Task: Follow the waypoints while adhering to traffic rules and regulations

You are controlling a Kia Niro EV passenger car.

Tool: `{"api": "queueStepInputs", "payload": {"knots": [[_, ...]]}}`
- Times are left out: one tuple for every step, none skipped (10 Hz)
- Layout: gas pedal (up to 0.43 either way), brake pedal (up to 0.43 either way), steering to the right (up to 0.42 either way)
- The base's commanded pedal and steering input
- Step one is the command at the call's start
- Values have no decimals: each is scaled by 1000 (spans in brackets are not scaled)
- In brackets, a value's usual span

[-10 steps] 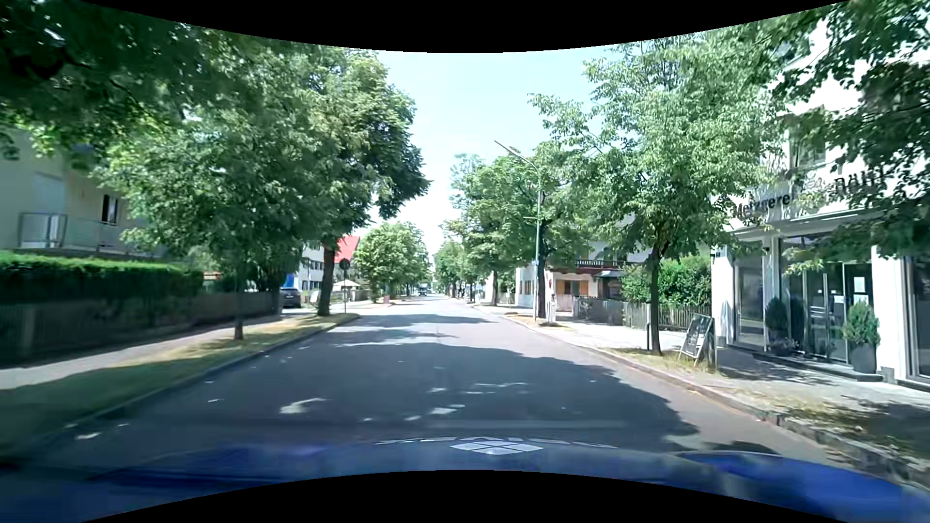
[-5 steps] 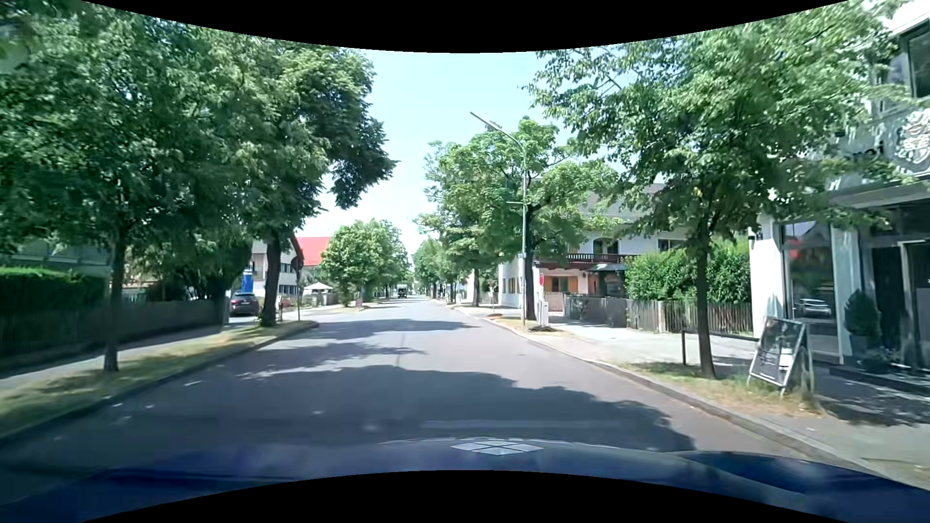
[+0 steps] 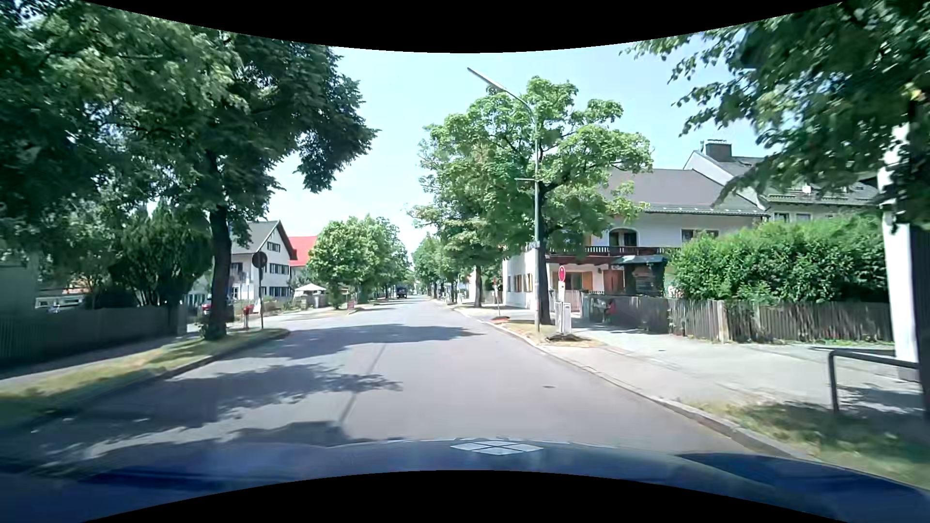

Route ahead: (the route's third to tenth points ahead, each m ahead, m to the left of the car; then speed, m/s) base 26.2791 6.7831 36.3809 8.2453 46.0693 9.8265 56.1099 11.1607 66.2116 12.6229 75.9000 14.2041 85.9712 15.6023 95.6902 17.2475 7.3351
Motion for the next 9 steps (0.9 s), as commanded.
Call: {"api": "queueStepInputs", "payload": {"knots": [[138, 0, -40], [138, 0, -47], [138, 0, -50], [138, 0, -54], [138, 0, -55], [138, 0, -50], [138, 0, -45], [138, 0, -42], [138, 0, -41]]}}
